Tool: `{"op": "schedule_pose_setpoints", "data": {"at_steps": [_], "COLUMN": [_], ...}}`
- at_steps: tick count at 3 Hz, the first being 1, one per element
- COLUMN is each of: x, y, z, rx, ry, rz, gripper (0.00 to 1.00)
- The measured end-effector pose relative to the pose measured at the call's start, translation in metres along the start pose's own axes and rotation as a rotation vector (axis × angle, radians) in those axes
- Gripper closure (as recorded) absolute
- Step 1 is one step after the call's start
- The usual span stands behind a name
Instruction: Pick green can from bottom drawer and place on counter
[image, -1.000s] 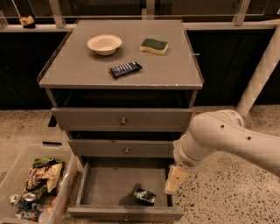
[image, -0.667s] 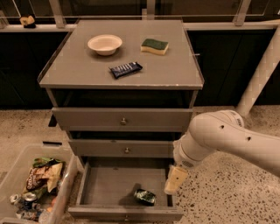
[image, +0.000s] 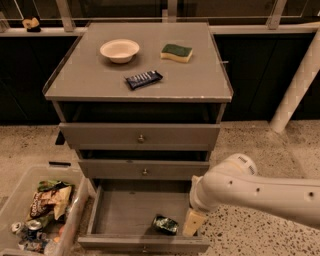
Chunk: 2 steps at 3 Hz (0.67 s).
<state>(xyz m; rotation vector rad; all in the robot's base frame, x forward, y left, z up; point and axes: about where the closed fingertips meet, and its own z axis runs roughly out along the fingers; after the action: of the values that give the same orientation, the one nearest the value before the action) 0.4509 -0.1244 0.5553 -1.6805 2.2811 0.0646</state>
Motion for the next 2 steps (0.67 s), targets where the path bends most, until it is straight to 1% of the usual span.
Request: {"op": "schedule_pose_setpoints", "data": {"at_steps": [1,2], "x": [-0.002,-0.006], "y": [0.000,0.001], "z": [0.059,0.107], "rx": [0.014,-0.012], "ry": [0.006,0.001], "rz": [-0.028,-0.043], "gripper": [0.00,0.00]}}
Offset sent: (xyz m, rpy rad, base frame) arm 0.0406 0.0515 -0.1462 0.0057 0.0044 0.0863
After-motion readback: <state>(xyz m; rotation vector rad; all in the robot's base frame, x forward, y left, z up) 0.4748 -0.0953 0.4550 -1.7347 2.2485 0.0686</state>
